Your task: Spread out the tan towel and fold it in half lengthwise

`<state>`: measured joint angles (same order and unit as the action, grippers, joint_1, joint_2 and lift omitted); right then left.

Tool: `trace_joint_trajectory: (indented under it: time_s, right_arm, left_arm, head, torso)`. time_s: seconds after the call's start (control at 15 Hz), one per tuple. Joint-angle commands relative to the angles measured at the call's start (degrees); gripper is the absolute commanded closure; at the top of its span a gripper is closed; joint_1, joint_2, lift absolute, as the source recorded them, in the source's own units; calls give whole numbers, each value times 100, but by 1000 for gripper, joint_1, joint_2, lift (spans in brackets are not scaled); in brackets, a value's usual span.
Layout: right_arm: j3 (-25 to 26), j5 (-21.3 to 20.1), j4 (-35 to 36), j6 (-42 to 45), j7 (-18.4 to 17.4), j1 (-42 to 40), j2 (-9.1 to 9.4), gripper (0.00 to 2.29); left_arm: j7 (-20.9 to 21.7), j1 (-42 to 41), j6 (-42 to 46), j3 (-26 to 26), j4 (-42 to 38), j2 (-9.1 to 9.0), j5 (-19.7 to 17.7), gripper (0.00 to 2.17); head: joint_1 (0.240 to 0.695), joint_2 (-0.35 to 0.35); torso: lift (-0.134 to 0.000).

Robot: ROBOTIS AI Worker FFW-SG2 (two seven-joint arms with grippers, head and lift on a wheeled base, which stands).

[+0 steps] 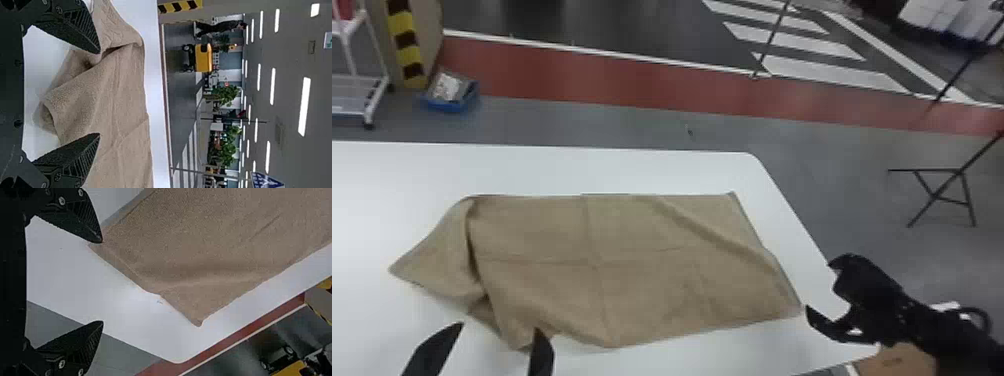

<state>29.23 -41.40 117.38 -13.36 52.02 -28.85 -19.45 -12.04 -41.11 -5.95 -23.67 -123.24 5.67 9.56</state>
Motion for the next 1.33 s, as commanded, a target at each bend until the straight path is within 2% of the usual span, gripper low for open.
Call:
trace_joint_trajectory:
  time_s: [0.0, 0.13, 0.6, 0.8, 1.0, 1.27]
  right_arm:
    - [-137, -140, -215, 92, 81, -6, -199, 194]
    - [-304, -299, -365, 92, 151, 38, -366, 211]
    - [-910, -703, -611, 39, 687, 407, -445, 414]
    - [-902, -650, -602, -49, 863, 521, -472, 761]
    - [-779, -580, -567, -49, 977, 547, -481, 1396]
    - [-436, -290, -470, -49, 1091, 609, -472, 1423]
  left_arm:
    - [0, -29, 1, 29, 11, -13, 2, 147]
    - [-9, -46, 1, 55, 37, -40, 2, 147]
    - [-9, -73, 1, 108, 28, -40, 2, 147]
    - [-9, -73, 1, 126, 11, -31, 2, 147]
    - [-9, -64, 1, 117, 20, -31, 2, 147]
    - [26, -46, 1, 117, 28, -31, 2, 147]
  head:
    - [695, -350]
    - [695, -350]
    - [695, -350]
    - [695, -350]
    - [695, -350]
    - [695, -350]
  torso:
    - [-123]
    - [-123]
    - [-123]
    - [-123]
    - [-123]
    - [-123]
